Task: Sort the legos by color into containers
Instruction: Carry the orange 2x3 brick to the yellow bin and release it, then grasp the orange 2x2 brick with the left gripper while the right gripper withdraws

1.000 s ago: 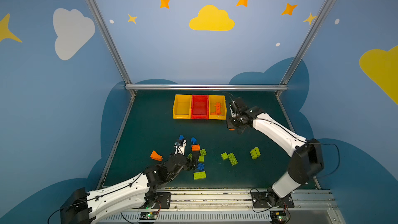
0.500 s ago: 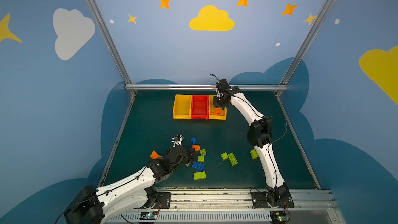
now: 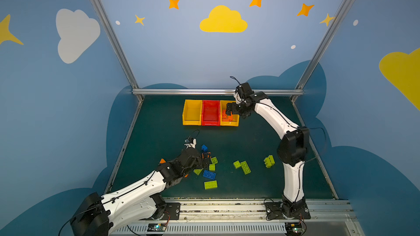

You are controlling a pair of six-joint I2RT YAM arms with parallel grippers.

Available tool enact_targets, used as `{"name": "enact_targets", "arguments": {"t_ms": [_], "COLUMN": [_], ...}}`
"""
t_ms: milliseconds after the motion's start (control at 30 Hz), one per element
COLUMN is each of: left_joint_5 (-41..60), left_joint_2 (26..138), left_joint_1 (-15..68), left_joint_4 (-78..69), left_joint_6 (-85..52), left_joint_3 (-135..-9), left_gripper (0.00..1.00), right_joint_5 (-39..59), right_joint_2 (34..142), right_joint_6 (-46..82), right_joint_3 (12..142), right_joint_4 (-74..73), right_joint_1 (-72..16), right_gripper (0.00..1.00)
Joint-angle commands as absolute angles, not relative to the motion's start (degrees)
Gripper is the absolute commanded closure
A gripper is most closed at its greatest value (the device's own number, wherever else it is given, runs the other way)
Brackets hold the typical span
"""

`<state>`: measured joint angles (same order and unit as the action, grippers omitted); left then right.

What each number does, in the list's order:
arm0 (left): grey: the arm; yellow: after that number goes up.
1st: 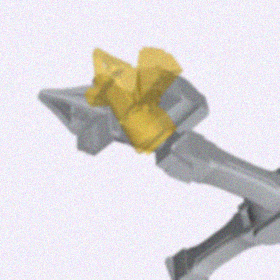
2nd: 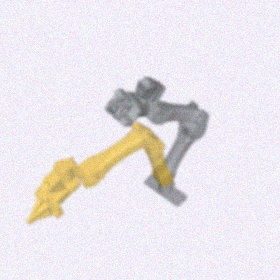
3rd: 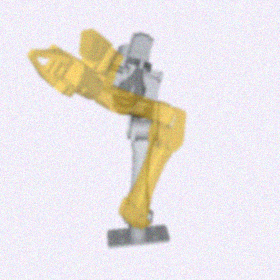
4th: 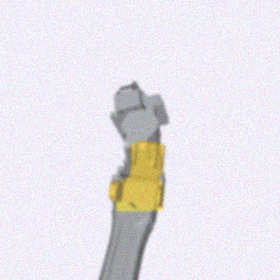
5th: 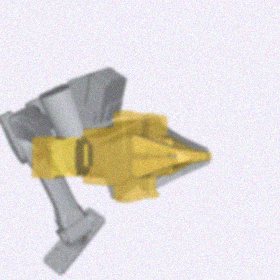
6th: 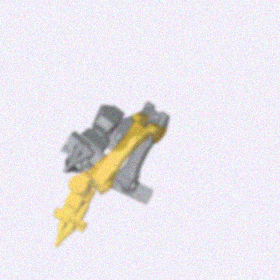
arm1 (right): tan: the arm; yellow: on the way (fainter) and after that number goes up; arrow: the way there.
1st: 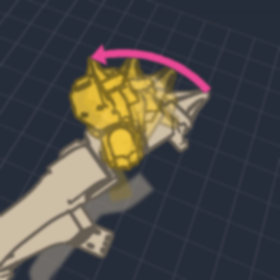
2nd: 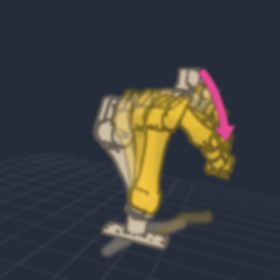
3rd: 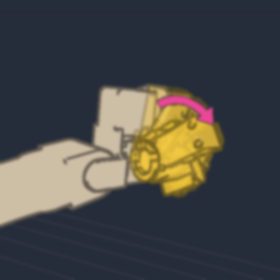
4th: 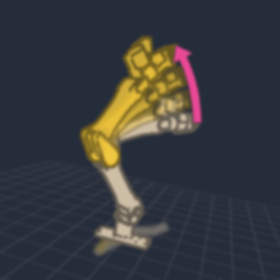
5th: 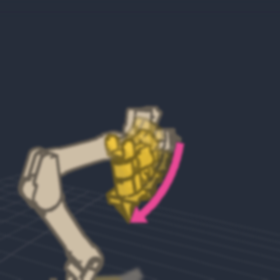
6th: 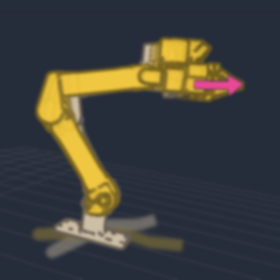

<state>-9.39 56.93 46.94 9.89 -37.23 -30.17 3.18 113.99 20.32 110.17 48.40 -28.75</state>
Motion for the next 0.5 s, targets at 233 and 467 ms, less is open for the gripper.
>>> {"name": "enact_targets", "arguments": {"t_ms": [233, 467], "left_joint_5": [-10.43, -13.60], "left_joint_2": [68.52, 80.98], "left_joint_1": [49.01, 48.42], "left_joint_4": [19.72, 27.11], "left_joint_6": [-43.32, -44.83], "left_joint_3": [-39.54, -49.46], "left_gripper": [0.00, 0.00], "right_joint_5": [-2.19, -2.70], "right_joint_2": [81.92, 66.61], "right_joint_6": [29.45, 33.88], "right_joint_3": [70.62, 54.59], "right_joint_4": [40.14, 38.50], "right_joint_1": [-36.46, -39.96], "right_gripper": [0.04, 0.04]}}
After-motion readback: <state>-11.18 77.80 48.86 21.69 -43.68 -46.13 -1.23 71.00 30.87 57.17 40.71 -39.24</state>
